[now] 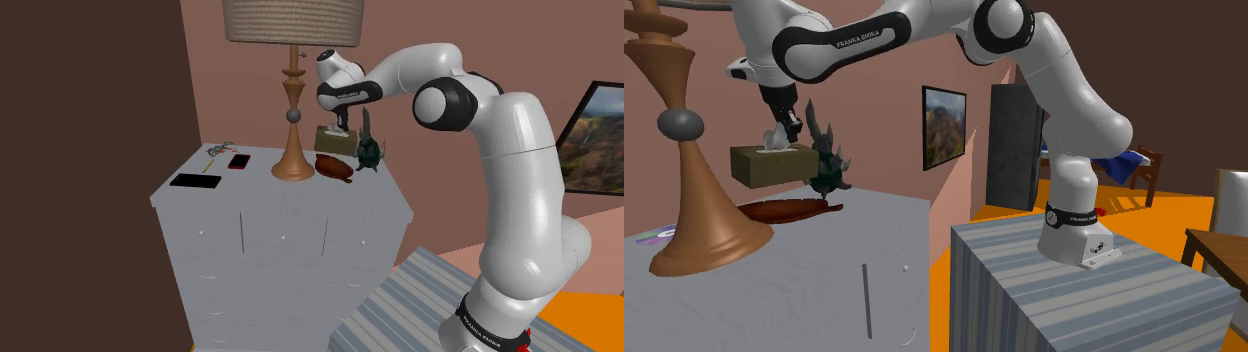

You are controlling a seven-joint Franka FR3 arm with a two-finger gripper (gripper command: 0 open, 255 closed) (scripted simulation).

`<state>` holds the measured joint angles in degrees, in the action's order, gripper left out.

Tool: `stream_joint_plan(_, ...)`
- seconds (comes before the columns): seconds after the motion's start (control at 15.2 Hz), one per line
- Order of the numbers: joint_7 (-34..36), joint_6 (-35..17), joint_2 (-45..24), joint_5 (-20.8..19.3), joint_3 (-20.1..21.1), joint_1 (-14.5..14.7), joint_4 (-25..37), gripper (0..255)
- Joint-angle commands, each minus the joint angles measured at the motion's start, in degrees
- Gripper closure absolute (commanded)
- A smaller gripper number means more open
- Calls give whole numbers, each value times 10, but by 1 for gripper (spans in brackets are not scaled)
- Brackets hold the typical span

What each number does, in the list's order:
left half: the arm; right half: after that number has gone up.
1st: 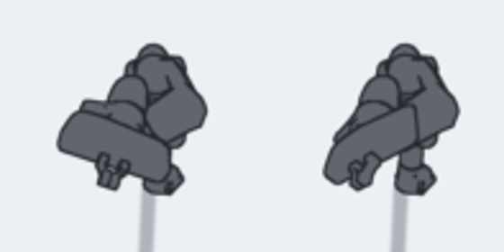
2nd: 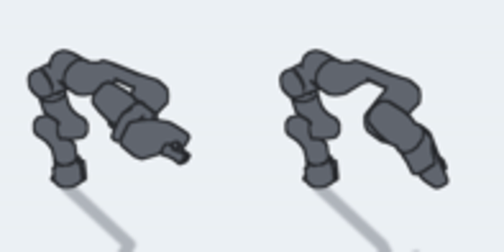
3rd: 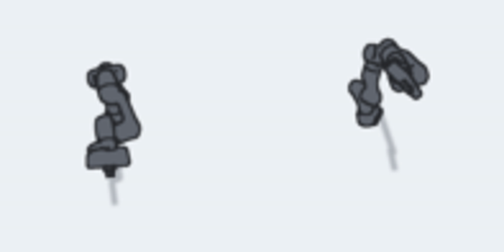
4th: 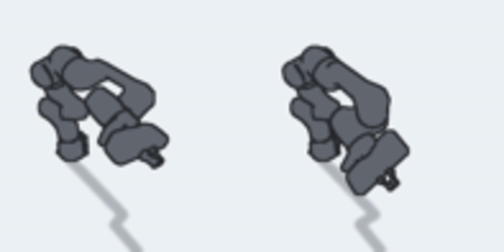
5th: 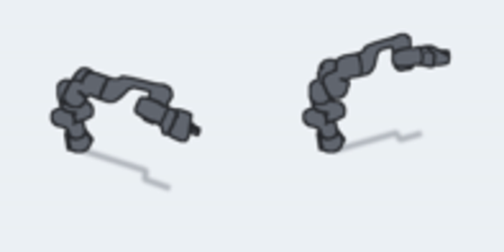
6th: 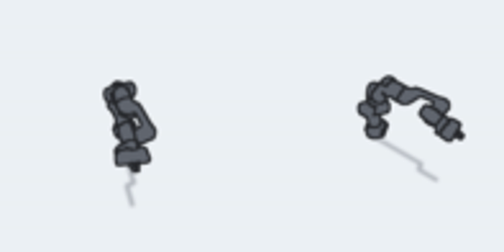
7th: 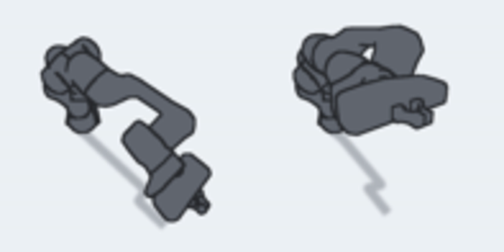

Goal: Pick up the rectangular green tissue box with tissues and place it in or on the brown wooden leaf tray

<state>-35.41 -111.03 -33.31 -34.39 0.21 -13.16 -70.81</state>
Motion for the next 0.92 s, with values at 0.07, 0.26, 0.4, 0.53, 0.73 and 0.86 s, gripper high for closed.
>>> stream_joint_plan(0.07,10,-15,-5,-4,-3,-3,-18,255)
stream_joint_plan(0.26,20,-32,-9,-8,-4,-3,-33,255)
stream_joint_plan(0.4,28,-43,-13,-11,-4,-4,-42,255)
stream_joint_plan(0.53,35,-54,-17,-14,-5,-4,-51,255)
stream_joint_plan(0.73,43,-69,-23,-15,-11,-1,-62,255)
stream_joint_plan(0.86,42,-70,-23,-13,-14,2,-62,255)
